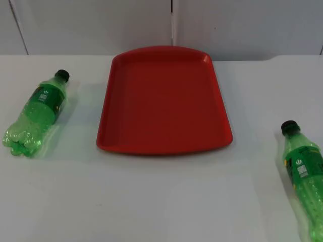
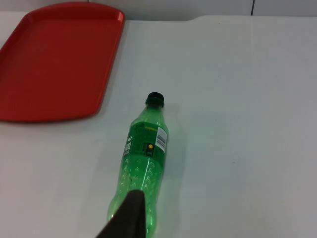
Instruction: Place the bottle upright on the tray.
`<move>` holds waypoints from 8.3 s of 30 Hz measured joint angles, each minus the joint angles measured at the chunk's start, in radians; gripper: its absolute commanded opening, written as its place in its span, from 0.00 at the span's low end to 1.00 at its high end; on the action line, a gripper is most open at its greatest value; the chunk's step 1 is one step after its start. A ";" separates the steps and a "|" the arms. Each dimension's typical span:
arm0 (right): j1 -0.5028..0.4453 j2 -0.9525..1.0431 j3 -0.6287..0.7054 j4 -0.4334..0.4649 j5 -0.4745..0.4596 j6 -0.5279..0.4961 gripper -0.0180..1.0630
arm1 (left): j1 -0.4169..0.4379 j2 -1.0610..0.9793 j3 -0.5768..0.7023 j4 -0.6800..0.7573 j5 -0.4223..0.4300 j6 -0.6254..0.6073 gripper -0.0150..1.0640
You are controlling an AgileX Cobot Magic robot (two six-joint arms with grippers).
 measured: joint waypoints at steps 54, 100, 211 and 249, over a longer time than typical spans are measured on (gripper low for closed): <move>0.000 0.000 0.000 0.000 0.000 0.000 0.98 | 0.000 0.571 -0.107 -0.131 -0.391 0.000 0.86; 0.000 0.000 0.000 0.000 0.000 -0.011 0.98 | 0.000 1.391 -0.789 -0.125 -0.357 0.188 0.86; 0.000 0.000 0.001 0.000 0.000 -0.011 0.98 | -0.034 2.537 -1.550 -0.134 -0.079 0.208 0.84; 0.000 0.000 0.006 0.000 0.001 -0.011 0.98 | -0.034 2.402 -1.550 -0.238 -0.031 0.209 0.01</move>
